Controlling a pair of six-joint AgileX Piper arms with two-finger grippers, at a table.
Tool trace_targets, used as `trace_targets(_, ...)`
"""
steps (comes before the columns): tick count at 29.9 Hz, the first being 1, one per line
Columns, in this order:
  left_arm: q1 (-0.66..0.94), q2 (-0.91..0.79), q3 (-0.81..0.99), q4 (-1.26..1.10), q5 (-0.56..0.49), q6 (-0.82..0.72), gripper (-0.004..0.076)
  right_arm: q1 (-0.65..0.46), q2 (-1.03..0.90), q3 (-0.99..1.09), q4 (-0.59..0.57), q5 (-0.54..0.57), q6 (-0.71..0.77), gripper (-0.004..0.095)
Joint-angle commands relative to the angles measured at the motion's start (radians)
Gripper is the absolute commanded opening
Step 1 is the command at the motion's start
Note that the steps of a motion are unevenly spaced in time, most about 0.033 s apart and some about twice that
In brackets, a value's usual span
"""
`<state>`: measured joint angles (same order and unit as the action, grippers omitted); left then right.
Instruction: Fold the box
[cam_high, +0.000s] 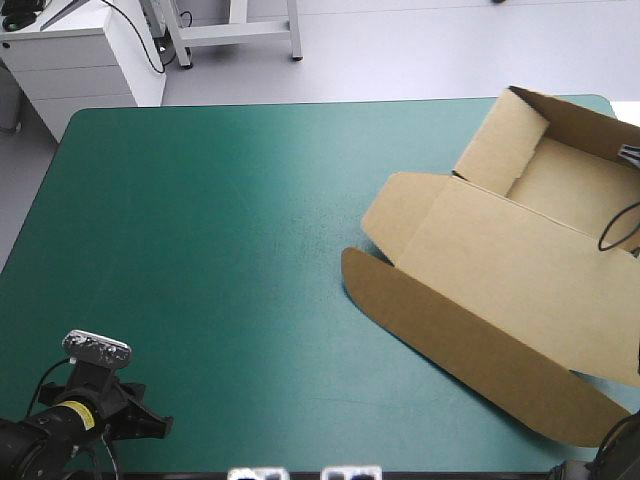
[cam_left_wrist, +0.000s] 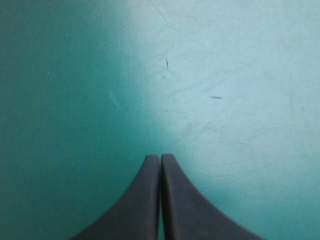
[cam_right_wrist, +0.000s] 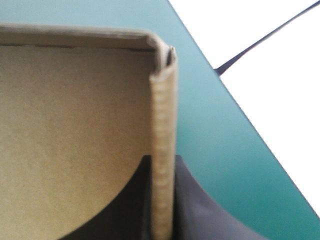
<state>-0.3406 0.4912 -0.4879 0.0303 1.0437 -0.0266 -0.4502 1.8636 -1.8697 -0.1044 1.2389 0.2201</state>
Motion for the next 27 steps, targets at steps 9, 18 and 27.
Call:
trace_targets(9,-0.001,0.006,-0.027,0.002,-0.041,-0.009,-0.0008,-0.168,0.046,-0.025,-0.010,0.012,-0.006,-0.0020)
trace_targets(18,-0.001,0.006,-0.027,-0.001,-0.029,-0.009,-0.0008,-0.166,0.065,-0.025,-0.038,0.012,-0.066,0.0193)
trace_targets(27,-0.001,0.006,-0.027,-0.001,-0.029,0.004,-0.0008,-0.166,0.052,-0.025,-0.032,0.012,-0.072,0.0432)
